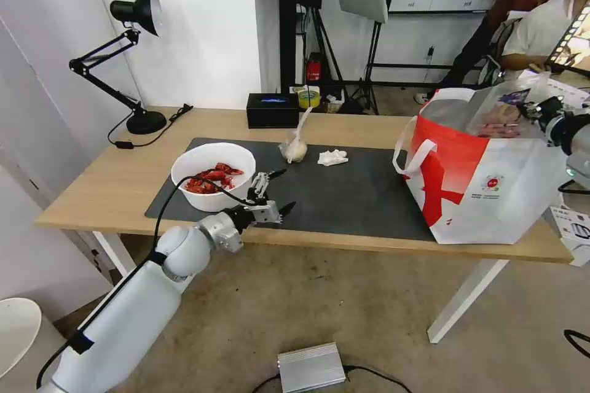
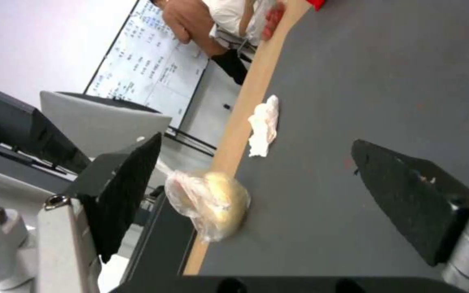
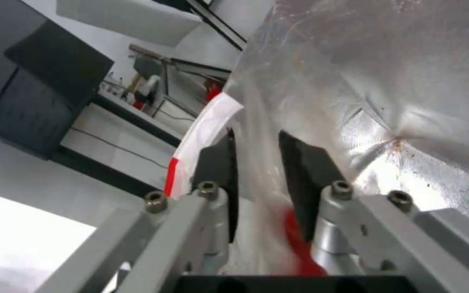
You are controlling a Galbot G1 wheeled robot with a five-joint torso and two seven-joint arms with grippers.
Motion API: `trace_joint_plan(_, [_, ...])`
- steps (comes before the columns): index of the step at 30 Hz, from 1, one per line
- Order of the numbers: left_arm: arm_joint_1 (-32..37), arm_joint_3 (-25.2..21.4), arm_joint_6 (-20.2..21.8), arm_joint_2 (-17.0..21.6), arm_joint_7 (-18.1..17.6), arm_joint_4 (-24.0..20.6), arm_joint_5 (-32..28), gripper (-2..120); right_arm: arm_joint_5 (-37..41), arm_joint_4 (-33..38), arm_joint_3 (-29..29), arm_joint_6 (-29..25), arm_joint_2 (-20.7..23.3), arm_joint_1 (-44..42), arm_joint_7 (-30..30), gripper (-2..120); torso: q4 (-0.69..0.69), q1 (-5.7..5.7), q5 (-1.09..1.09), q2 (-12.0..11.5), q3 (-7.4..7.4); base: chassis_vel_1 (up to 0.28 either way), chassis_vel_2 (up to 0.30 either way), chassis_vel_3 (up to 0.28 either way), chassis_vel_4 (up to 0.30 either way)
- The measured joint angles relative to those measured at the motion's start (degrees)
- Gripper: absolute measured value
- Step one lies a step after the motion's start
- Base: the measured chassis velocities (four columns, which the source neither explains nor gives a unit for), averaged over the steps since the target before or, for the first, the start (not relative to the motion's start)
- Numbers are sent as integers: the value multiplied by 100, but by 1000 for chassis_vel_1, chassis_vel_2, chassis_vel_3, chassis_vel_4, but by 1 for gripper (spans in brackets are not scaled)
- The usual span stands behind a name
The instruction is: Pick up the trash from the table and place it into the takeout bag.
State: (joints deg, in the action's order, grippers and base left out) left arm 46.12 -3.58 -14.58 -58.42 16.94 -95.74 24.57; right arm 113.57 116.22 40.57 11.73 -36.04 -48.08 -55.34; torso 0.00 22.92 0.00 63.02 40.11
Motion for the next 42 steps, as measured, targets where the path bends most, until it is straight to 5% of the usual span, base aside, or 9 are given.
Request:
trace_joint_plan(14, [85,-92,44,-20,-6,-85,-36,91,-87,136,44,21,76,-78,73,34,0,0,0,0,0,0,0,0,0])
trace_joint_plan(31, [310,-195,329,-12,-377,-175,-519,91,-2341,996,-34,330,243,-1061,2384,96,1,0,-1,0,0,0,0,0,0])
trace_joint_plan(42, [613,-439,626,86,-577,-483,-992,91,-3420,1240,-231,313,207,-1622,3209,100,0,0,0,0,0,0,0,0,0])
